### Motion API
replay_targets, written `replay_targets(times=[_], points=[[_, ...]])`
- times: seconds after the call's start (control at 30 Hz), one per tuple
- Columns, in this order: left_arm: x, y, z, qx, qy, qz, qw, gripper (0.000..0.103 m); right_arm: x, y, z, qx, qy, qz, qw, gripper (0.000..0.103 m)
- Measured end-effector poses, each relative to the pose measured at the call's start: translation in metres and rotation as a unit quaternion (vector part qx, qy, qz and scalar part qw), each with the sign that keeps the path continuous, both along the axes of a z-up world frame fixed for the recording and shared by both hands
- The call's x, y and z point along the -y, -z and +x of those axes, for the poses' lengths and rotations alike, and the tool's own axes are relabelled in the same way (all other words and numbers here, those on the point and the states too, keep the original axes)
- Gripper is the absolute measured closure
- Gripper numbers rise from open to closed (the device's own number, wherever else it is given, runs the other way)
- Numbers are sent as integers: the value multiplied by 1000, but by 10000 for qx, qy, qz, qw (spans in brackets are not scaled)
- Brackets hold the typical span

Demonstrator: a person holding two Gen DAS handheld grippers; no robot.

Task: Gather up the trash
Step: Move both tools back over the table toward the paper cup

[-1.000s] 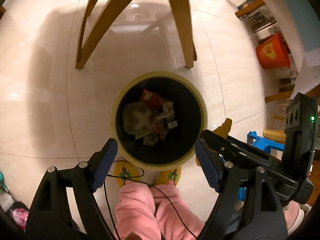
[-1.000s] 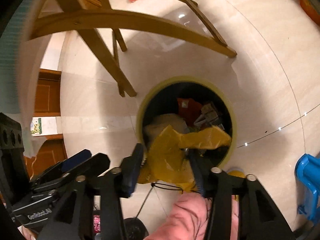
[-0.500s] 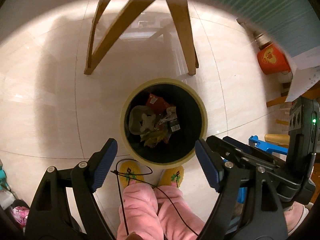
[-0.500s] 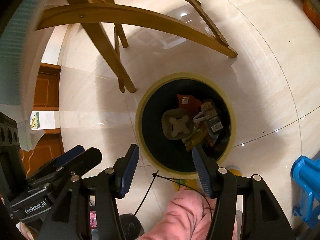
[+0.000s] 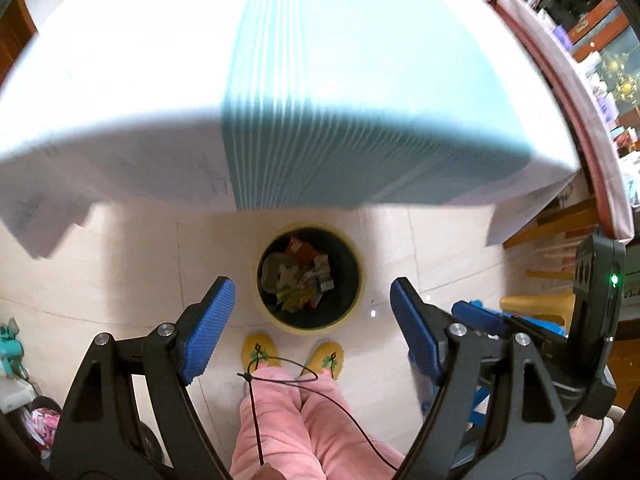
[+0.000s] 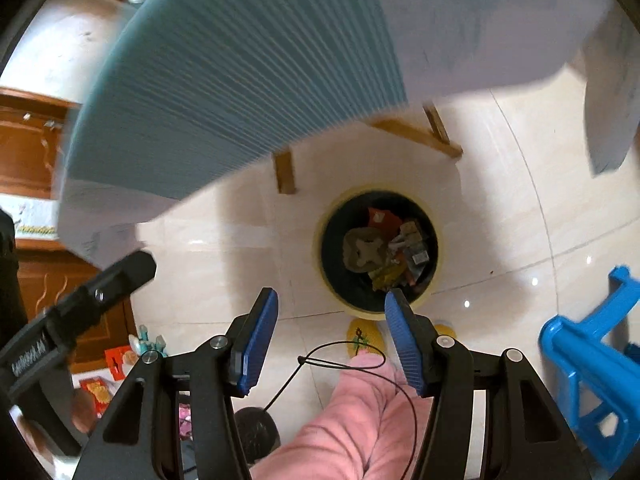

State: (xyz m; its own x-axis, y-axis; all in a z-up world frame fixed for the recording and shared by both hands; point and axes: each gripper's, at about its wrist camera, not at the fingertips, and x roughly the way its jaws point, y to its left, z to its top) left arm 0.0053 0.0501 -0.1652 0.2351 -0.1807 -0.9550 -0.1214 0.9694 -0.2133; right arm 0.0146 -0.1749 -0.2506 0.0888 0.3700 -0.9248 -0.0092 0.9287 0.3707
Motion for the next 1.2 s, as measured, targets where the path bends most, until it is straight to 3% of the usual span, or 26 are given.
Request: replay_targets(times=[0.27,0.5,0.63,0.83,1.03,1.2], points=[[-8,-122,6,443,-50,64,9990,25,-15,-139,4,777,-601,271,9948,45],[-15,-218,15,837,-229,260,9959,25,-12,-228,17,1351,-809,264,9872,45],[-21,-273,30,1035,-190,362,9938,25,-9,-282,30,1705,-961,271,9803,45],[-45,-354,53,1372,-323,547,9885,25,-3,-389,66,2407,-1218,319,9624,45],[-72,-414,92,1537,-434,695,9847,25,-5,-482,121,2887,-1270,4,9489,45],[-96,-442,140,1608,-400,901,9821,25,-9,-536,183,3078,-1126,-210,9445,45]])
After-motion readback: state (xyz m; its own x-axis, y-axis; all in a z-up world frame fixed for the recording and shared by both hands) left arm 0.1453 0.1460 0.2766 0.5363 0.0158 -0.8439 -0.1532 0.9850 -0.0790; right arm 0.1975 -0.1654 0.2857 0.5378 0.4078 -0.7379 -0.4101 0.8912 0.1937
